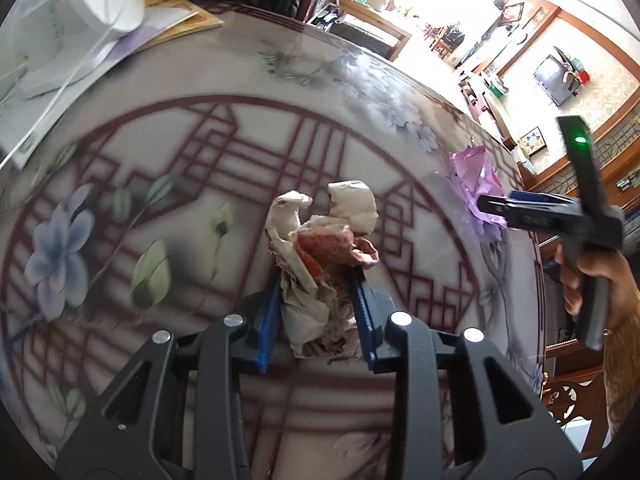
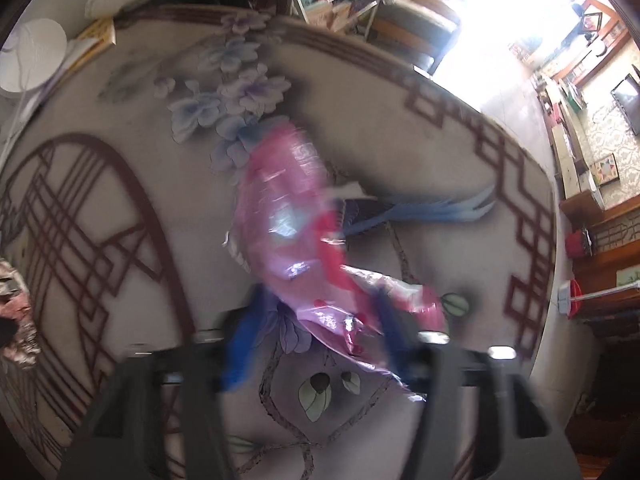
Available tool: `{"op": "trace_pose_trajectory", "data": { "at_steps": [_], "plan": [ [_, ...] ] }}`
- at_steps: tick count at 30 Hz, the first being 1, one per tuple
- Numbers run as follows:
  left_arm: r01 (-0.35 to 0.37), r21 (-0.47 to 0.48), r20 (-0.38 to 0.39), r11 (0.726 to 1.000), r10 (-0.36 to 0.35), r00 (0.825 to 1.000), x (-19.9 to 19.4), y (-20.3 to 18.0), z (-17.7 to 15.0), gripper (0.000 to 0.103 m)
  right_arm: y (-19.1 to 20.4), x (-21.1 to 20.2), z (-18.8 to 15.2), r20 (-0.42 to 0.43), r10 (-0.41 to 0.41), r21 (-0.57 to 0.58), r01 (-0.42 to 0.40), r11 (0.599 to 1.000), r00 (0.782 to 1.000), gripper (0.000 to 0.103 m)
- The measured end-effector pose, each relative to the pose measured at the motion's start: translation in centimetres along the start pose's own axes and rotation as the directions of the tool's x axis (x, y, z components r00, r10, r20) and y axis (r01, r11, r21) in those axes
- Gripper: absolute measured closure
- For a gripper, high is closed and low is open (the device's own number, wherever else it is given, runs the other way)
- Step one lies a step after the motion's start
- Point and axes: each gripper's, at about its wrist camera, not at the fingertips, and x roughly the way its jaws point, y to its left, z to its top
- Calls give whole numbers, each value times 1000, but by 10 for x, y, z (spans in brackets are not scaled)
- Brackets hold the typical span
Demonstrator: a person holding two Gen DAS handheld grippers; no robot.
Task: Collect trash
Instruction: 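Lift the tissue and pink bag and carry both toward the red bin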
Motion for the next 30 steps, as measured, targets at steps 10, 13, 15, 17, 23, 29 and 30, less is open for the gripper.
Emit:
{"op": "trace_pose_trajectory", "data": {
  "at_steps": [10,13,15,17,23,29,30],
  "plan": [
    [-20,26,49,999,19,999,-45,7,-23,71,51,-101,-88,202,130,61,-145,988,971,95],
    [-24,42,51,999,22,998,-56,8,-30,71,79,-132,-132,218,137,76,-157,985,966,95],
    [-27,58,54,998,24,998,-66,8,-38,71,98,-147,-159,220,96,97,-119,988,971,95],
    [-26,76,56,997,22,998,-76,6,-47,71,110,-162,-184,230,76,125,-107,986,970,95],
    [-20,116,67,993,13,998,-101,-3,-68,71,135,-194,-243,274,78,301,-163,940,958,95],
    [2,188,97,982,-21,995,-124,-25,-80,71,143,-211,-265,296,52,349,-159,924,954,95],
    [4,202,100,979,-25,995,-127,-28,-82,71,143,-214,-267,305,50,357,-163,920,951,95]
  ]
}}
